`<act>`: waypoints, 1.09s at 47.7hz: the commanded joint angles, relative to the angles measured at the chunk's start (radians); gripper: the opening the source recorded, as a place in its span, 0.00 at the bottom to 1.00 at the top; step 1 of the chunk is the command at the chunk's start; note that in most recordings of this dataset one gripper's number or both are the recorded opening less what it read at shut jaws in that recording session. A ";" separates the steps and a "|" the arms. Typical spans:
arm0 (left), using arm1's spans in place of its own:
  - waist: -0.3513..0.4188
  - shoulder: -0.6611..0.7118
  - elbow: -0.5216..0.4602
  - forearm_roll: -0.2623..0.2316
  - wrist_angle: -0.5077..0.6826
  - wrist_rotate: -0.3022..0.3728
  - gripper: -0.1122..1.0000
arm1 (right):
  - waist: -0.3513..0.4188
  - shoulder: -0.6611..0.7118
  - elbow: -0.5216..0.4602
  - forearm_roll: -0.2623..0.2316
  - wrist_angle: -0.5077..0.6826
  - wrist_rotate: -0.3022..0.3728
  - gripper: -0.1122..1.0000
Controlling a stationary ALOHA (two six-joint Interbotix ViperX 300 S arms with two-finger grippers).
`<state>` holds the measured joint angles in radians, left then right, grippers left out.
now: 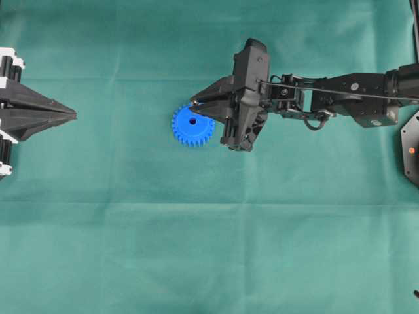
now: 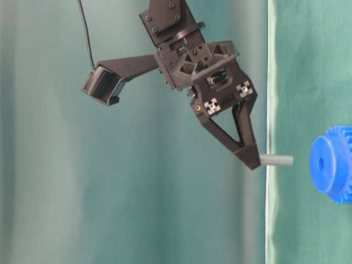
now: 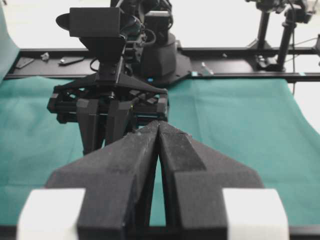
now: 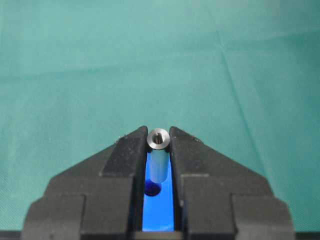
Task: Insert the shaft placed at a random location into the center hole of the medium gear at another random location.
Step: 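Carry the held shaft left over the blue gear's center hole, then align and lower the shaft into the gear's center hole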
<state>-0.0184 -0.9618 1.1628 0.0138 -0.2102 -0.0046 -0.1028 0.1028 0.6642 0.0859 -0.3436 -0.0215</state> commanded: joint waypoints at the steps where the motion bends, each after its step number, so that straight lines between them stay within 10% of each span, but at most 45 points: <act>1: -0.002 0.008 -0.023 0.003 -0.005 -0.002 0.10 | 0.011 -0.011 -0.031 0.000 0.000 -0.014 0.22; 52: -0.002 0.008 -0.021 0.003 -0.005 -0.002 0.10 | 0.011 0.055 -0.035 0.005 -0.011 -0.012 0.22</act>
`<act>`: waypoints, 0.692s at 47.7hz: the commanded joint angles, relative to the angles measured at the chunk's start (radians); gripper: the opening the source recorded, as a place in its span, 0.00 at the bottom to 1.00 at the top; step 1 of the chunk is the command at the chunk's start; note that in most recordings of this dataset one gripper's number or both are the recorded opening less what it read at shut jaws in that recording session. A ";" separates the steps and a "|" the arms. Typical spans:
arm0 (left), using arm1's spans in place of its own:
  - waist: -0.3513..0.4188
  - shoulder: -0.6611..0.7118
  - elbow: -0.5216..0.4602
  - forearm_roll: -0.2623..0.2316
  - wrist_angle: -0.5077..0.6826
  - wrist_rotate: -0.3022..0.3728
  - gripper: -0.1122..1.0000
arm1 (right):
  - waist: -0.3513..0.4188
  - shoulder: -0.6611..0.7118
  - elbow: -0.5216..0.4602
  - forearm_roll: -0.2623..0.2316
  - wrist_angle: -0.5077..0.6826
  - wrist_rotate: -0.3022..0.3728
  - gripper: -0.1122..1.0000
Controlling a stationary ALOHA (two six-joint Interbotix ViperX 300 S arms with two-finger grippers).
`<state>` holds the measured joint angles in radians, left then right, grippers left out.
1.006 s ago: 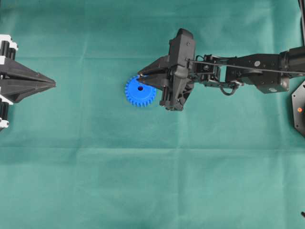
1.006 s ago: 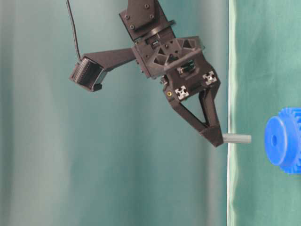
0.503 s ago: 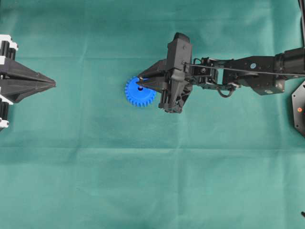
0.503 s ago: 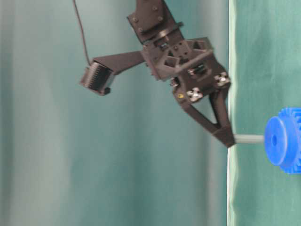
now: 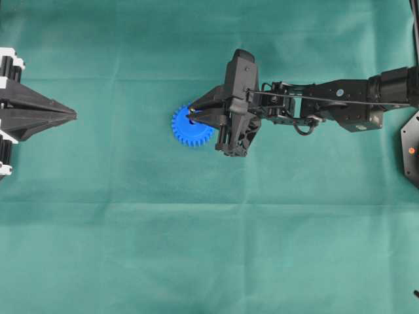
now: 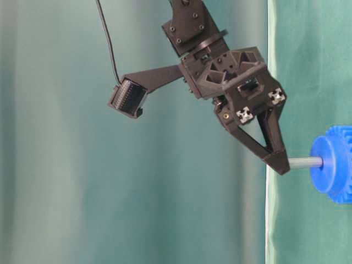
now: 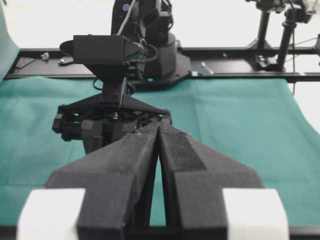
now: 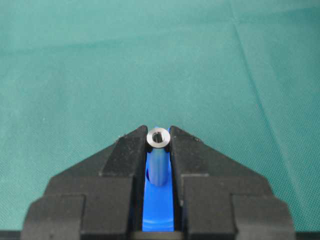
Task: Insert the shaft placed at a random location into the center hole of the medium gear at another random location.
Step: 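Align and lower the shaft into the gear's center hole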
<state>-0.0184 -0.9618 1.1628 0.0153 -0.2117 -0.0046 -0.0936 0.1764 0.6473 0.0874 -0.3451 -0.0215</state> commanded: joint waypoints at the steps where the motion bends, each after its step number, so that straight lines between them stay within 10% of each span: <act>1: -0.002 0.008 -0.021 0.002 -0.002 -0.002 0.10 | 0.002 -0.021 -0.018 0.003 -0.006 -0.012 0.22; 33: -0.002 0.006 -0.021 0.002 0.002 -0.002 0.10 | 0.003 -0.072 -0.017 0.003 -0.005 -0.012 0.22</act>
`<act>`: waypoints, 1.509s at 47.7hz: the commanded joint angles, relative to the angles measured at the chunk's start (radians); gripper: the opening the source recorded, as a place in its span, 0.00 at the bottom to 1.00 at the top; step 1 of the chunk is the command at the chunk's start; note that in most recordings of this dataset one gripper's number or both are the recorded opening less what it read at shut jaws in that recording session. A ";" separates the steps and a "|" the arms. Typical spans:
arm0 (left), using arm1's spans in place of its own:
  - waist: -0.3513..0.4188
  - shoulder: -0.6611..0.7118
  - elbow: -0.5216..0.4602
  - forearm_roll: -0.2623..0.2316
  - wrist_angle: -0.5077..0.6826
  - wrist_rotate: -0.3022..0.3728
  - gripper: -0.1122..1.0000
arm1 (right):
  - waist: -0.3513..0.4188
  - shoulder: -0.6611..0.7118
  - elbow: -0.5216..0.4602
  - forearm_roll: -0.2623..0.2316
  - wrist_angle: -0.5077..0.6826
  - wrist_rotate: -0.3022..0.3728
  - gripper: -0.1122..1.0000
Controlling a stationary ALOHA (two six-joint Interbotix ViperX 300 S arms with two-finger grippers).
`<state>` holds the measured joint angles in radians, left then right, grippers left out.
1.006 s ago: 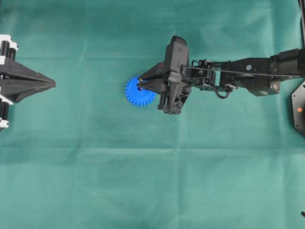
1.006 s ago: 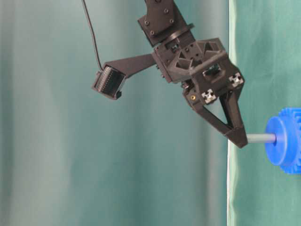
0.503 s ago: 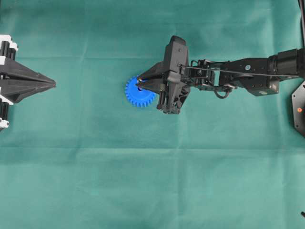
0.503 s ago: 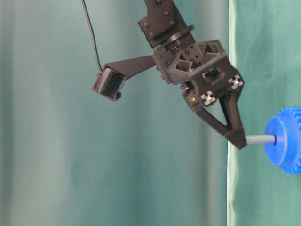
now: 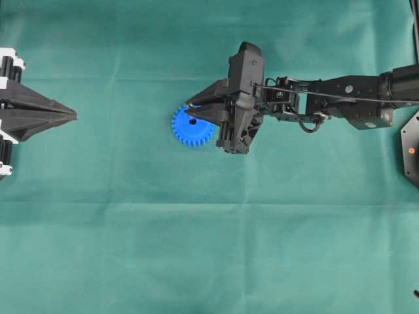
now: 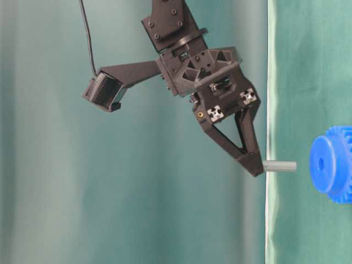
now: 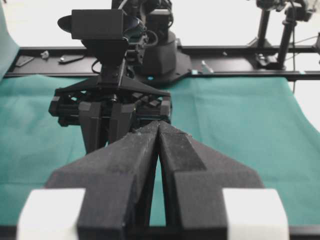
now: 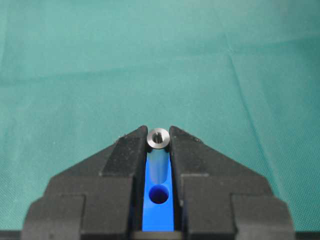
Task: Insert the shaft placed at a random location into the center hole of the medium gear at another random location.
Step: 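Align and lower the shaft into the gear's center hole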
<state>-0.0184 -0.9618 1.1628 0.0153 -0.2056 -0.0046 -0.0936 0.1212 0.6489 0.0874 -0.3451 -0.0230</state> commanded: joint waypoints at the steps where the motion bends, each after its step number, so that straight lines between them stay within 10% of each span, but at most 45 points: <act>1: -0.002 0.006 -0.023 0.002 -0.005 -0.002 0.10 | 0.003 -0.015 -0.018 0.003 -0.006 -0.011 0.22; 72: -0.002 0.006 -0.021 0.002 -0.005 0.000 0.10 | 0.003 0.133 -0.025 0.025 -0.040 -0.006 0.22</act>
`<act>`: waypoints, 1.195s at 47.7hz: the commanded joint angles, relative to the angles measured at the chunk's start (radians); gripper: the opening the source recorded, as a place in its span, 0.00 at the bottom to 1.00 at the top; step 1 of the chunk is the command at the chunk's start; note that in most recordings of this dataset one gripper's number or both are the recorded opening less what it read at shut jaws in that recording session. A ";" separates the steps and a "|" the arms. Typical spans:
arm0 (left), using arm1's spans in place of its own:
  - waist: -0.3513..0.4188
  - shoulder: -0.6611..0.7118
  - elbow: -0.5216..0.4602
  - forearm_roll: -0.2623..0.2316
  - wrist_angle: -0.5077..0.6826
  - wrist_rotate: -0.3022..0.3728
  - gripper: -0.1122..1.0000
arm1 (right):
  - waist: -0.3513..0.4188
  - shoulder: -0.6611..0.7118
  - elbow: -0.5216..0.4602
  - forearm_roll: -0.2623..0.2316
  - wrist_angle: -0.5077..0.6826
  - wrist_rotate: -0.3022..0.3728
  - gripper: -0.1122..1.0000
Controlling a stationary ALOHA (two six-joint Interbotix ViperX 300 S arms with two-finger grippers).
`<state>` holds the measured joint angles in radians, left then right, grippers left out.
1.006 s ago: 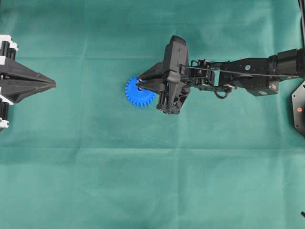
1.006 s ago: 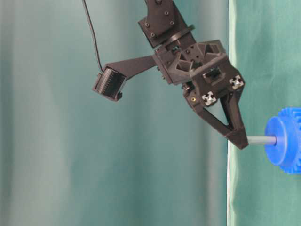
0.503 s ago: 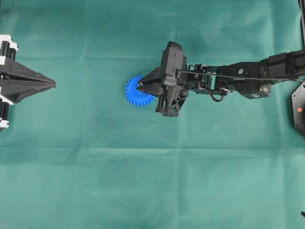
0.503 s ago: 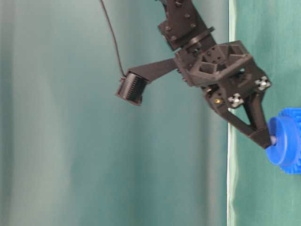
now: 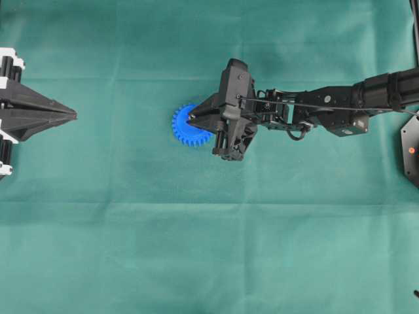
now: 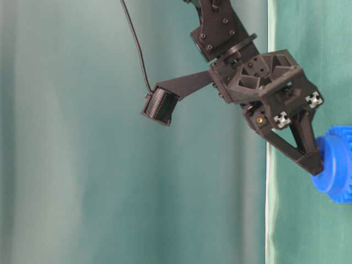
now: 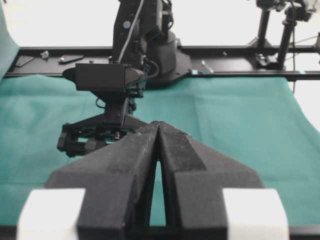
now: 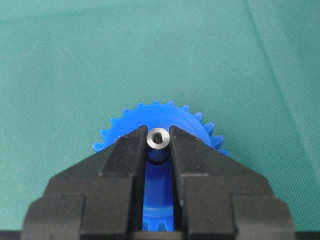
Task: Insert the shaft placed at a random location into the center hole of the medium gear at another random location.
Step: 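Align and lower the shaft into the gear's center hole, then open the right gripper and raise it off the inserted shaft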
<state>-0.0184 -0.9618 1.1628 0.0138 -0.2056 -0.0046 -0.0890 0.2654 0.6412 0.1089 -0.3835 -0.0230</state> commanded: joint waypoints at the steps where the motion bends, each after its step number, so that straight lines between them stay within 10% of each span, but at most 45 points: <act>1: -0.002 0.006 -0.023 0.003 -0.005 0.000 0.10 | -0.002 -0.011 -0.017 0.003 0.000 -0.006 0.22; 15: -0.002 0.006 -0.021 0.003 -0.003 0.000 0.10 | 0.000 -0.011 -0.020 0.003 0.000 -0.005 0.27; 27: -0.002 0.005 -0.023 0.003 0.000 0.000 0.10 | 0.006 -0.032 -0.021 0.003 0.002 -0.003 0.87; 57: -0.002 0.000 -0.023 0.003 0.000 -0.002 0.10 | 0.006 -0.233 -0.018 -0.003 0.094 -0.012 0.83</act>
<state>-0.0184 -0.9649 1.1628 0.0138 -0.2010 -0.0046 -0.0813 0.0813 0.6397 0.1089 -0.3053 -0.0230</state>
